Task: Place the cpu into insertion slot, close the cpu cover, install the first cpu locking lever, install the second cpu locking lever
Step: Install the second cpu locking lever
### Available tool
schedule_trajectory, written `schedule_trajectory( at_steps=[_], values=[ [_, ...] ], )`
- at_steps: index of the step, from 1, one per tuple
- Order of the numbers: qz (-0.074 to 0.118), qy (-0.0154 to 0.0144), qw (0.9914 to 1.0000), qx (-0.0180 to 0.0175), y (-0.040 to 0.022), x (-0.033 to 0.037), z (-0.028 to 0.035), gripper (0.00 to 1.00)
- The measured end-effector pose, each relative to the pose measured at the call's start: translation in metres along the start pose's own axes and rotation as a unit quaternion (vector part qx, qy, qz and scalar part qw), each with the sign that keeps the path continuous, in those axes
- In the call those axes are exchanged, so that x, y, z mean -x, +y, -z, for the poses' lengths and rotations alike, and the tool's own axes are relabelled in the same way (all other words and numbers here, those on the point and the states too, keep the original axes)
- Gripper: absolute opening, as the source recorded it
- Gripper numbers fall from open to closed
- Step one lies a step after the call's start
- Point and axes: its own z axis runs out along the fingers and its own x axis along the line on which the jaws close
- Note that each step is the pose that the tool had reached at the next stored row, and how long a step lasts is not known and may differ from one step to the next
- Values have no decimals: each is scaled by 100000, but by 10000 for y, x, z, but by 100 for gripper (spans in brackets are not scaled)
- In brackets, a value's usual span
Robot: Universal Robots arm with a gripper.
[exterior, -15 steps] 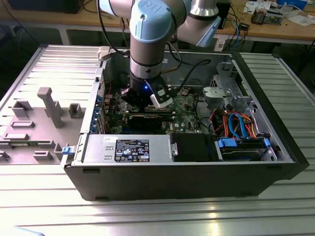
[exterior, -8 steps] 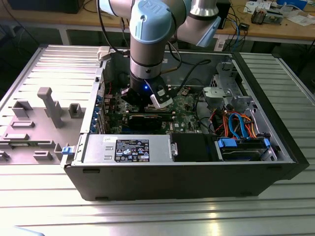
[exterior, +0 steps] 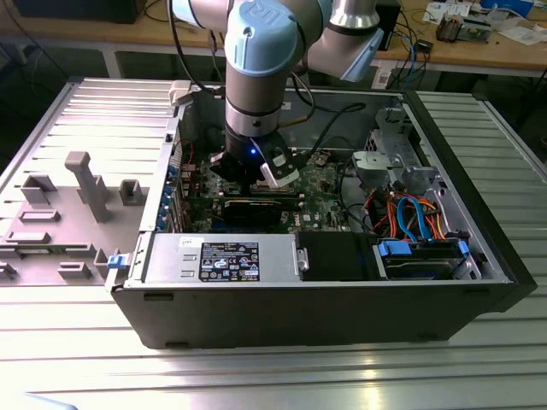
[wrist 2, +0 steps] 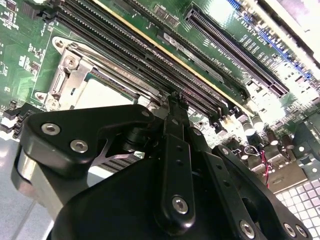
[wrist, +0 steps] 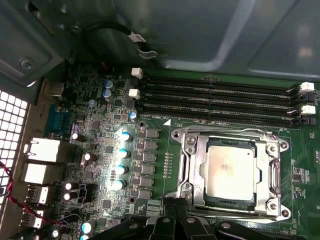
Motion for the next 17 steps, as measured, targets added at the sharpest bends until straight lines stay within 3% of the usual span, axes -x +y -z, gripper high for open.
schedule_trajectory(
  at_steps=[17],
  values=[
    [-1,7,100000,0,51,5,-35,11]
  ],
)
